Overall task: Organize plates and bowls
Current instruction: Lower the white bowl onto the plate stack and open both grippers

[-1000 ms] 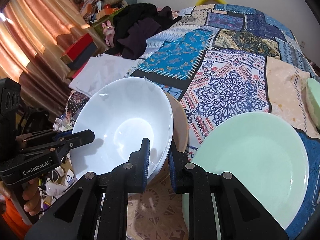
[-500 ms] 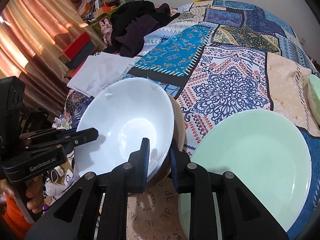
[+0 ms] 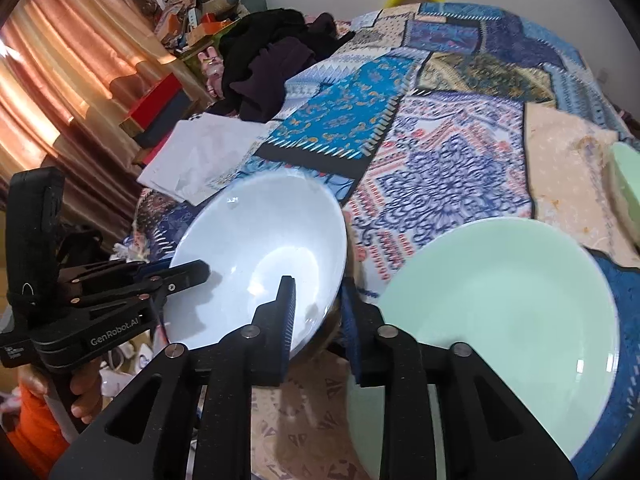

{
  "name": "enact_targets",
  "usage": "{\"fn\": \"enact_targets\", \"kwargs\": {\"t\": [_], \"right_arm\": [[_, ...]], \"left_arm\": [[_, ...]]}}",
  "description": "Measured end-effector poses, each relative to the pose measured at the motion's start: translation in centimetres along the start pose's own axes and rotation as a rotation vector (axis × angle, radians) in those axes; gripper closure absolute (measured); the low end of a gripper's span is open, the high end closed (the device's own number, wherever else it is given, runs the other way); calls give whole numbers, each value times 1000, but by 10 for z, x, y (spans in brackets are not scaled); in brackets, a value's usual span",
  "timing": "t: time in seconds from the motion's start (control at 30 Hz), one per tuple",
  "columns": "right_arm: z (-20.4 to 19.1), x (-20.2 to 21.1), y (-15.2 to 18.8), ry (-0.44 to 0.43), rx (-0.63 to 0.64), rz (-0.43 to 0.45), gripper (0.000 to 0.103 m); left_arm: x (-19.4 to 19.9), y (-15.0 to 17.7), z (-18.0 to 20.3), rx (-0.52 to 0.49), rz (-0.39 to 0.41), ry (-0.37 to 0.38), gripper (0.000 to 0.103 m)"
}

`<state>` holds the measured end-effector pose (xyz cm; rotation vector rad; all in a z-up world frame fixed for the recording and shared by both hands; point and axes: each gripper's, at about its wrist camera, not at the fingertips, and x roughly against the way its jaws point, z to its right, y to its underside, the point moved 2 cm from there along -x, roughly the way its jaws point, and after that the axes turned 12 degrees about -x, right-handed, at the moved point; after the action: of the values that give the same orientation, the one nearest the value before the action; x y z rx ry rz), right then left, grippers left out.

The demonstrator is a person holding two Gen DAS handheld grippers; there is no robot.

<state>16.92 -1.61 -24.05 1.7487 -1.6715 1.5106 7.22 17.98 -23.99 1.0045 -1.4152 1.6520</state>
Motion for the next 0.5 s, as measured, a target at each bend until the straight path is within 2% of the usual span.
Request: {"fn": "enact_targets", "kwargs": {"t": [0.33,0.43,0.5], "right_arm": [[12,11,1,-4,-3,14,79],[16,20,0,3,-1,37,77],[20,28,-2,5,-2,55,74]], "left_arm": [[3,-6,-1,33,-7,6,85],[9,-8,0,44,-10,12,76],[14,-10,0,57,-3,14,66]]}}
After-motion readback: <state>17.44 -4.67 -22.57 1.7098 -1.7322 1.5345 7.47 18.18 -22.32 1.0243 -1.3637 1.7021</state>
